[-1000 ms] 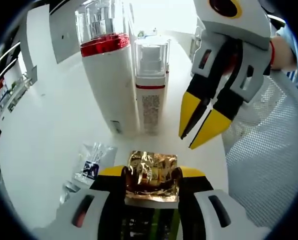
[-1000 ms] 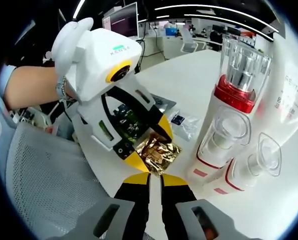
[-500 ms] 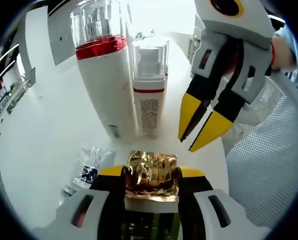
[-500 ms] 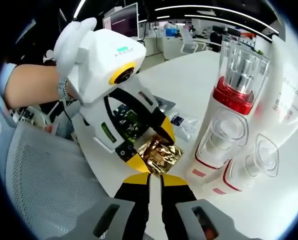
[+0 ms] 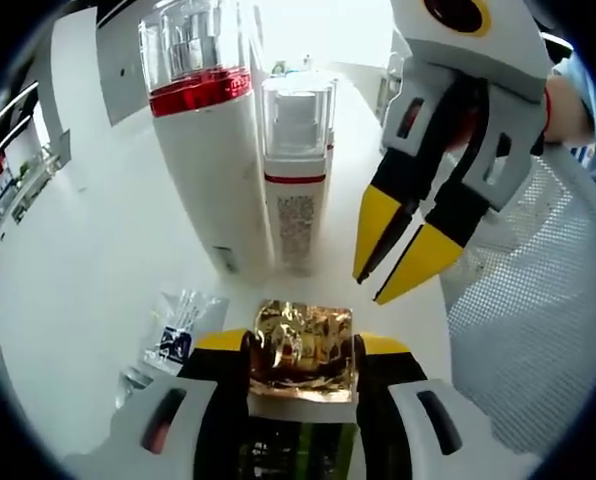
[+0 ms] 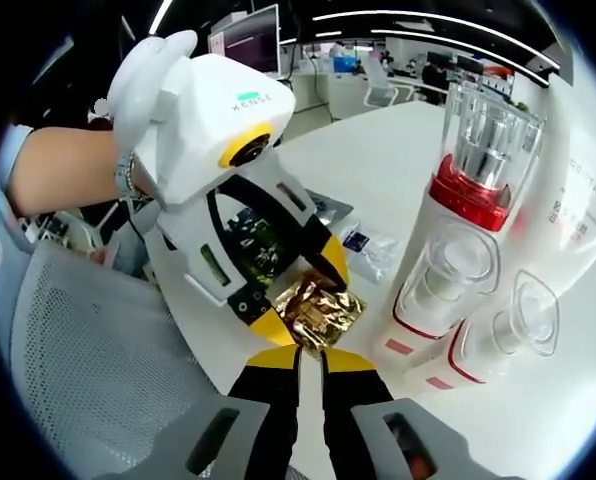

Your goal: Arrange the skincare products in the storage area until every visible bottle or jar stands upright without overlapping.

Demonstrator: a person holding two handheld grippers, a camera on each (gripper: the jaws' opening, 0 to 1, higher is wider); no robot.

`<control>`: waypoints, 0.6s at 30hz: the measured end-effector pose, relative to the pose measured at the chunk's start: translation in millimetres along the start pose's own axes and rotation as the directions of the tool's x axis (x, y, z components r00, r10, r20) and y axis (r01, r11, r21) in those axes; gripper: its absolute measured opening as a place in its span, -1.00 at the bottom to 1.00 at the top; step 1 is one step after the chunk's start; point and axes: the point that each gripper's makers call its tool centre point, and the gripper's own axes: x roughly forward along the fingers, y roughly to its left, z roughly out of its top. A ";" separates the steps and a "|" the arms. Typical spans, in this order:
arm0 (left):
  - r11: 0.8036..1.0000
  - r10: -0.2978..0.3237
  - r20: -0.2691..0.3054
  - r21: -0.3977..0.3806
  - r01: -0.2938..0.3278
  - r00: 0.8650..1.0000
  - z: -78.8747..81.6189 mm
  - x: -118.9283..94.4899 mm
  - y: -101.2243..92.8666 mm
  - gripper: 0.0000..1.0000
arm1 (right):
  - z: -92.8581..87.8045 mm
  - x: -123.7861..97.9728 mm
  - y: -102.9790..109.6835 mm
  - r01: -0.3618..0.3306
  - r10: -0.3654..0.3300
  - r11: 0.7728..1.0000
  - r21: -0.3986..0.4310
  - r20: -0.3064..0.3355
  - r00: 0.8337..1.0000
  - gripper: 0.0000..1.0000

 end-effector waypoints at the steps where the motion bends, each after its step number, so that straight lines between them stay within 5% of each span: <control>1: 1.000 0.002 0.009 0.000 -0.002 1.000 1.9 -1.8 0.2 -0.19 | 1.0 -0.4 0.4 -0.004 0.004 1.000 0.007 0.006 1.000 -0.98; 9: 0.998 0.054 0.064 0.004 -0.055 0.996 18.0 -22.4 24.2 -0.12 | 3.8 -2.0 1.8 -0.010 0.009 1.000 0.020 0.023 1.000 -0.98; 14: 0.989 0.147 0.019 -0.011 -0.146 0.989 16.2 -28.9 72.3 -0.20 | 3.1 -0.8 3.3 -0.012 0.012 1.000 0.004 0.016 1.000 -0.98; 18: 0.991 0.132 -0.020 -0.022 -0.133 0.991 17.1 -22.6 86.8 -0.18 | 3.9 -2.0 0.7 -0.006 0.006 1.000 0.013 0.022 1.000 -0.99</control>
